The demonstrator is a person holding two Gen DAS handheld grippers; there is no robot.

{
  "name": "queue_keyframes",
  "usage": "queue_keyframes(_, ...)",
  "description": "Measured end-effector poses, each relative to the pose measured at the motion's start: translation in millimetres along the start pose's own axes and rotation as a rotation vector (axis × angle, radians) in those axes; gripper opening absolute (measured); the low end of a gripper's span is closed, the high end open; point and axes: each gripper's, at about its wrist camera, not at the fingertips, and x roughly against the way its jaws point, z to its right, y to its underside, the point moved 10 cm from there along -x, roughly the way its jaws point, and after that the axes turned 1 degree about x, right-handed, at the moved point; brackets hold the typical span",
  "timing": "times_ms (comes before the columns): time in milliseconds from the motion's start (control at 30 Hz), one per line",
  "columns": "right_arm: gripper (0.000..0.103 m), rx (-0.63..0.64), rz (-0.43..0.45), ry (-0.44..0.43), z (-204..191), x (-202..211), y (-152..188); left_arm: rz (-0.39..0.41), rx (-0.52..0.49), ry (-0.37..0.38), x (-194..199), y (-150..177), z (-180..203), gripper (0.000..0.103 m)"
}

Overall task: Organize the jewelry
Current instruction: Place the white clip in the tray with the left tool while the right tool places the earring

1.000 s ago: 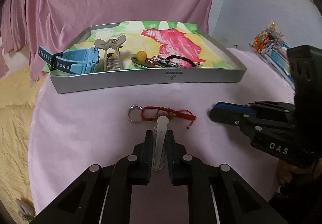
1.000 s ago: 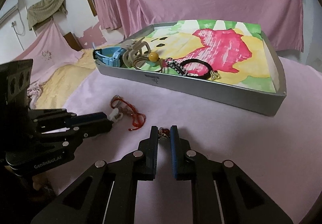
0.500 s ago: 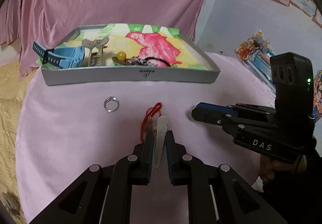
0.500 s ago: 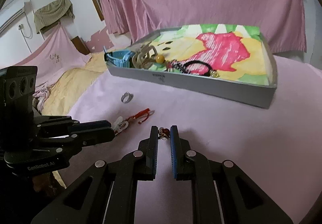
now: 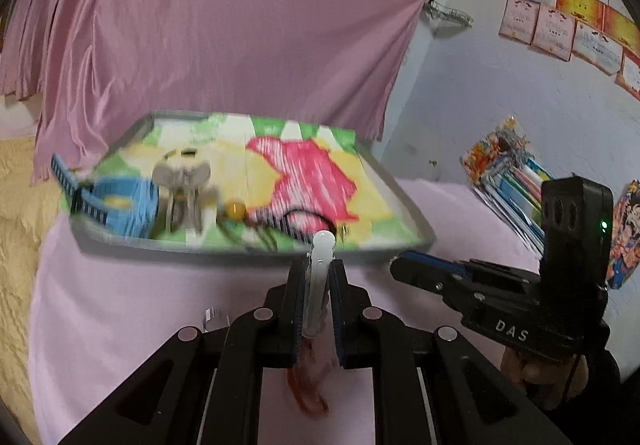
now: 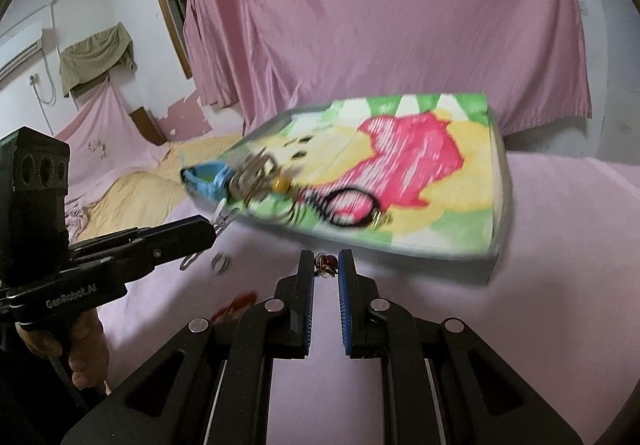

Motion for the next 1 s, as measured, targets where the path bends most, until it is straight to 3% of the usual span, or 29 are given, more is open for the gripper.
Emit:
queue_keyframes(167,0.011,0.003,0.038,0.040,13,-12,-26,0.014,0.010,-0.024,-26,-29,-8,0.012)
queue_keyframes(300,0.011,-0.016,0.013,0.076,26,-30,-33,-0.024,0.016,-0.047,-51,-38,-16,0.012)
queue_keyframes(733,0.011,-0.057,-0.091,0.120,45,-63,-23,-0.177,0.000,-0.095,-98,-21,-21,0.012)
queue_keyframes(1000,0.013,-0.052,-0.089,0.131,46,-61,-23,-0.170,0.024,-0.111,-97,-21,-30,0.012)
